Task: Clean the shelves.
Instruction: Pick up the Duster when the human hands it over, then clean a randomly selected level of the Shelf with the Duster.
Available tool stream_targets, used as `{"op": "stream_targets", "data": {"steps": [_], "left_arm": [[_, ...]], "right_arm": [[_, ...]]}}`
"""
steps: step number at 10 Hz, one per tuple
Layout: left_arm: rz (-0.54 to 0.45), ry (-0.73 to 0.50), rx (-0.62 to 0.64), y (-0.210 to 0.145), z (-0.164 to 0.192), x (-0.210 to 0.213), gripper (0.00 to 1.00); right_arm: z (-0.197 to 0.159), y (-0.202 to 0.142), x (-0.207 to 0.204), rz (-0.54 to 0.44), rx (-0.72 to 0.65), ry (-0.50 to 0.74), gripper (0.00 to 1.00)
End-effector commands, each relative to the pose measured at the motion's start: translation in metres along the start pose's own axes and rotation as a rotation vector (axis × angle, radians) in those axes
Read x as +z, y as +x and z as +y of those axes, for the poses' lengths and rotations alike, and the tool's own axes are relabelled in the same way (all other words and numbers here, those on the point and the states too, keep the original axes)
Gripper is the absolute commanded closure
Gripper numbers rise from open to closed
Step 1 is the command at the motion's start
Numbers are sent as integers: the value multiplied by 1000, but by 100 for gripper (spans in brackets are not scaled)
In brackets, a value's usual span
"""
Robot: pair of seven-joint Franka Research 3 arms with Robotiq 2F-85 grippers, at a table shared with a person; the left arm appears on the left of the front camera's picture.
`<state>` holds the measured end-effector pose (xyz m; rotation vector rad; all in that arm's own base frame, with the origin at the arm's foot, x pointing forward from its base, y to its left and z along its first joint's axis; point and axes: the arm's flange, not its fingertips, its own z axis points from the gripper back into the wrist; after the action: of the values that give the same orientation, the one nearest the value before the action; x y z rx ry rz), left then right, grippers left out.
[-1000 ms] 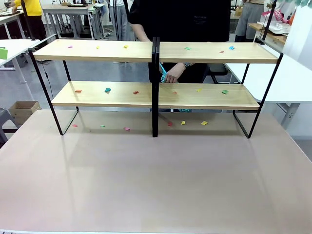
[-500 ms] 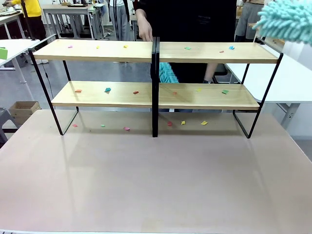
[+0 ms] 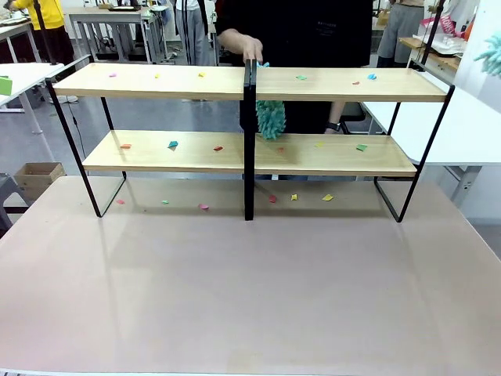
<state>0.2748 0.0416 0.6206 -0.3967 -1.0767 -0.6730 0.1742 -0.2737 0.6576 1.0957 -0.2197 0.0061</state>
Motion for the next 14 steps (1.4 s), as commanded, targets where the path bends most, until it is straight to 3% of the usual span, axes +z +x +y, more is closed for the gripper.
{"op": "stream_targets", "data": {"steps": [1,2,14], "left_arm": [[5,3,5,-1,0,-1,0],[5,3,5,-1,0,-1,0],[5,3,5,-1,0,-1,0]], "right_arm": [[-6,7,-18,-6,15,-7,88],[0,0,0,0,0,0,88],[0,0,0,0,0,0,88]]}}
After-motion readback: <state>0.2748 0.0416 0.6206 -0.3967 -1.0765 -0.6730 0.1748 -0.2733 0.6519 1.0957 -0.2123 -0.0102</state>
